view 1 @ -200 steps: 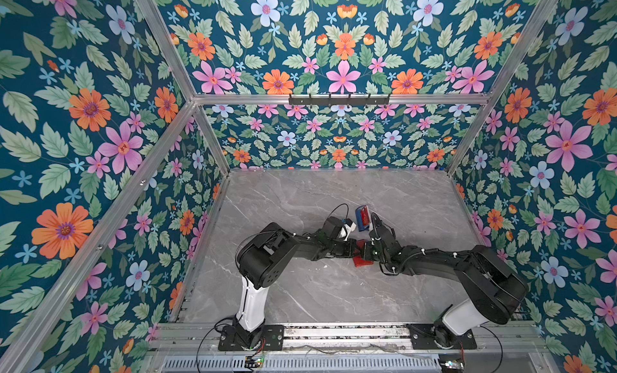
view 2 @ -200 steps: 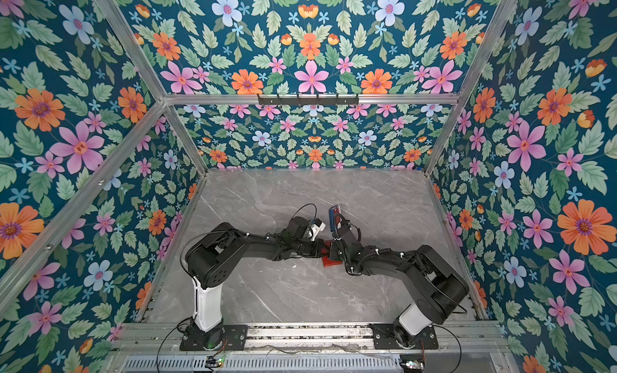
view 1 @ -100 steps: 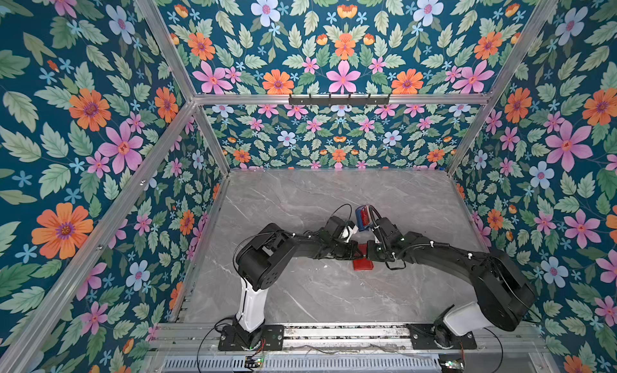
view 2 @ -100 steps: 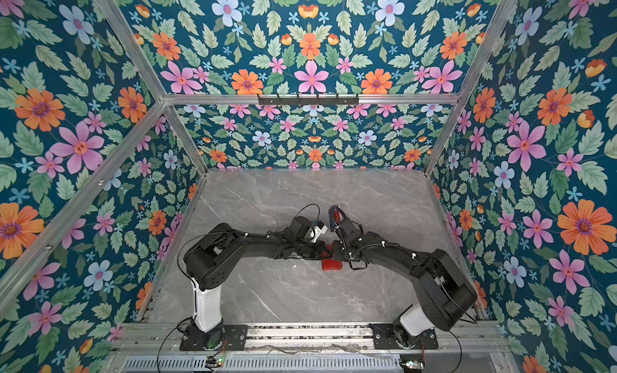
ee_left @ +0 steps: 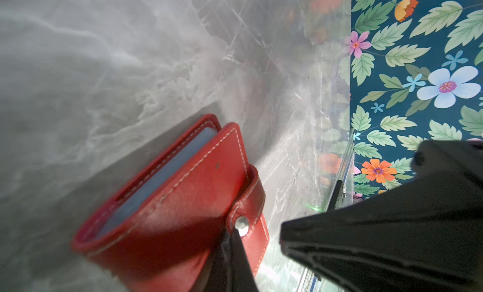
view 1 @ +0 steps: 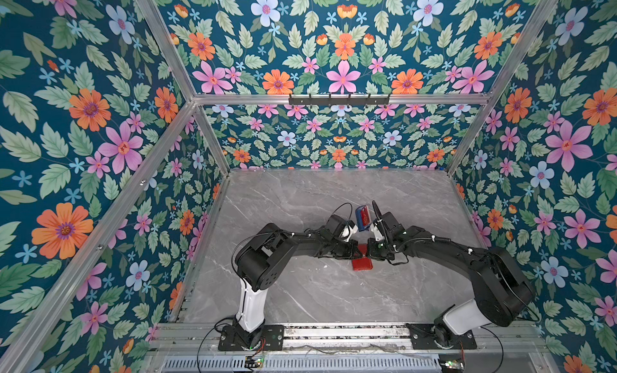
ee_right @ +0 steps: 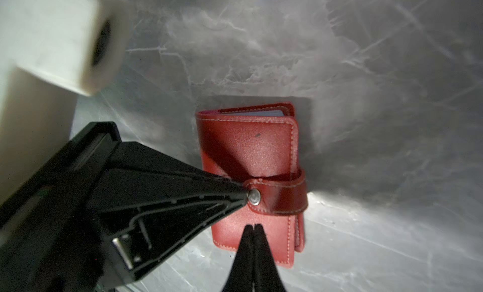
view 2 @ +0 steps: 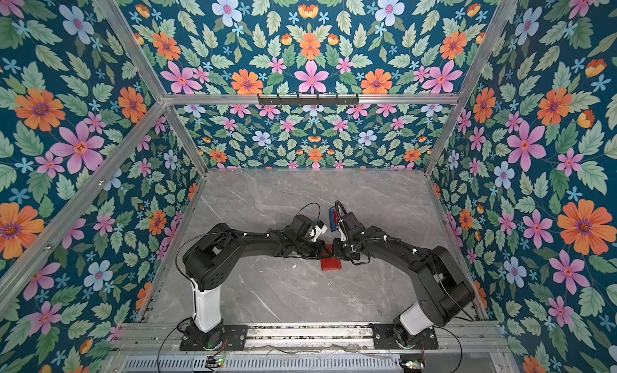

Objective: Insert credit cards into a card holder
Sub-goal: Close the button on the card holder.

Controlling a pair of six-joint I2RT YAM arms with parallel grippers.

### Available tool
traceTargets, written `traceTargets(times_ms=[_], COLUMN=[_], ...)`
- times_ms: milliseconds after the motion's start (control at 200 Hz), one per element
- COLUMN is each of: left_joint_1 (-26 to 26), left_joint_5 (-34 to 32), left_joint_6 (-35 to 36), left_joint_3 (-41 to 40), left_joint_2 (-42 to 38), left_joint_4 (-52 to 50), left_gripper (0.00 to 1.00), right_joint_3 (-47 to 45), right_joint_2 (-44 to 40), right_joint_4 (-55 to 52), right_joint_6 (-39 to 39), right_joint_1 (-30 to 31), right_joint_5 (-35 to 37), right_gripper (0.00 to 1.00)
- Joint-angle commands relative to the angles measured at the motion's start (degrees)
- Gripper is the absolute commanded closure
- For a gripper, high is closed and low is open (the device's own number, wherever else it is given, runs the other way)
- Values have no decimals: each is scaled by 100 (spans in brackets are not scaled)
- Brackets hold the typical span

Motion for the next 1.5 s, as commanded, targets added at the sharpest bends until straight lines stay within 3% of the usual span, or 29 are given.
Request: traceTargets(times_ms=[0, 745, 1090, 1330, 1495], left_joint_1=[4, 10, 10, 6, 19], left_joint_5=[-70, -94, -151, -389, -512], left_joint_6=[86, 120, 147, 324, 478], left_joint_3=[13, -67, -30, 68, 135], left_joint_2=[-6, -14, -92, -454, -644], left_joint_4=[-292, -297, -313, -336, -385], left_gripper=[100, 100, 100, 74, 61], right_joint_3=[93, 75, -20, -80, -73], right_joint_2=[142, 595, 395, -176, -317], right_joint_4=[69, -80, -84, -170, -212], right_joint_6=[-48, -9, 4, 22, 31], right_joint_1=[0, -9, -12, -12, -17], right_joint_5=[-321, 25, 73, 680, 1054], right_gripper=[95, 96, 94, 77, 75])
